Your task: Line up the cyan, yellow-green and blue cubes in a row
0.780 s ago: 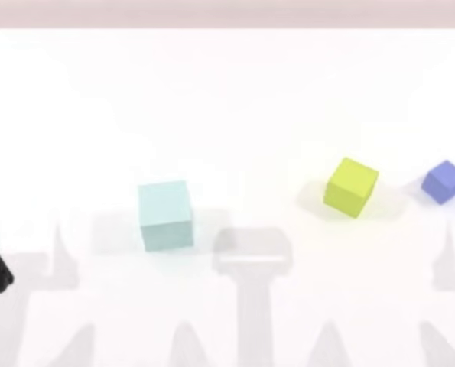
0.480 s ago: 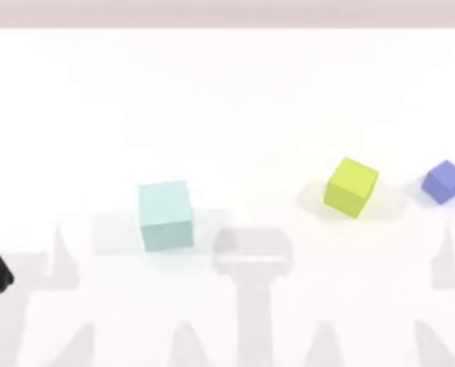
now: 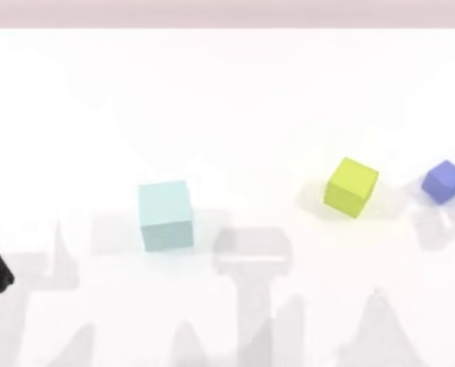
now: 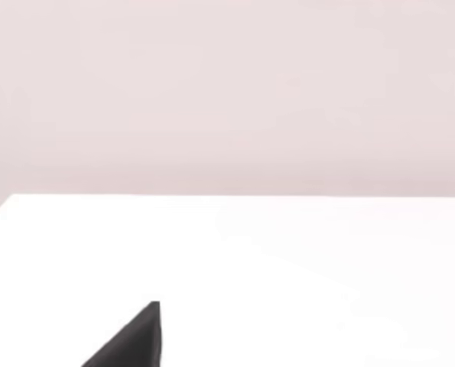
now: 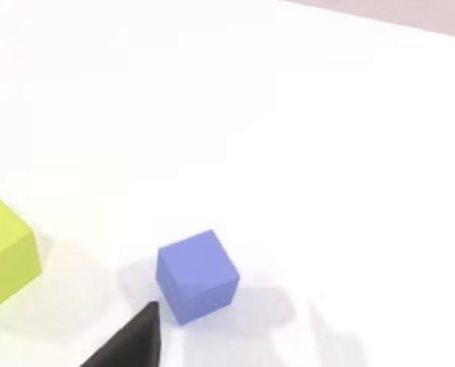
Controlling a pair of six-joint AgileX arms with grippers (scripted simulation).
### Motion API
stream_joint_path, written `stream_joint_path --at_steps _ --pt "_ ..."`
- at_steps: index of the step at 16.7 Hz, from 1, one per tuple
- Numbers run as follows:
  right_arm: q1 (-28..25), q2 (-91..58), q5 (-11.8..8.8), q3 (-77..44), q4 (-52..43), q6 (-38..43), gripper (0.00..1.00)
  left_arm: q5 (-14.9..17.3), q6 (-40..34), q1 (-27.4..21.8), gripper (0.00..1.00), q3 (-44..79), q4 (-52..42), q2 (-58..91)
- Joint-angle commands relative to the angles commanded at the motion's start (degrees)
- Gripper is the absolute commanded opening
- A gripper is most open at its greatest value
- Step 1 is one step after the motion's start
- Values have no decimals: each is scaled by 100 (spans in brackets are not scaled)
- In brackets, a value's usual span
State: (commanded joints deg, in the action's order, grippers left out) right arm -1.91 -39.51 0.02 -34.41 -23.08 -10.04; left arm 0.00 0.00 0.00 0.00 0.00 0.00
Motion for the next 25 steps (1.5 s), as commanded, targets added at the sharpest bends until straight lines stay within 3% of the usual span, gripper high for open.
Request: stream_joint_path --at_steps 7,13,18,25 --pt "-186 -4509 42 -3314 -2390 -1026 100 0 0 0 100 0 0 0" --pt "-313 -7210 37 -5586 -3902 -1681 100 0 0 0 100 0 0 0" --pt "-365 -8251 14 -6542 -4459 -1943 100 0 0 0 100 0 0 0" --pt "-348 -8305 14 -6487 -4371 -1956 100 0 0 0 100 0 0 0"
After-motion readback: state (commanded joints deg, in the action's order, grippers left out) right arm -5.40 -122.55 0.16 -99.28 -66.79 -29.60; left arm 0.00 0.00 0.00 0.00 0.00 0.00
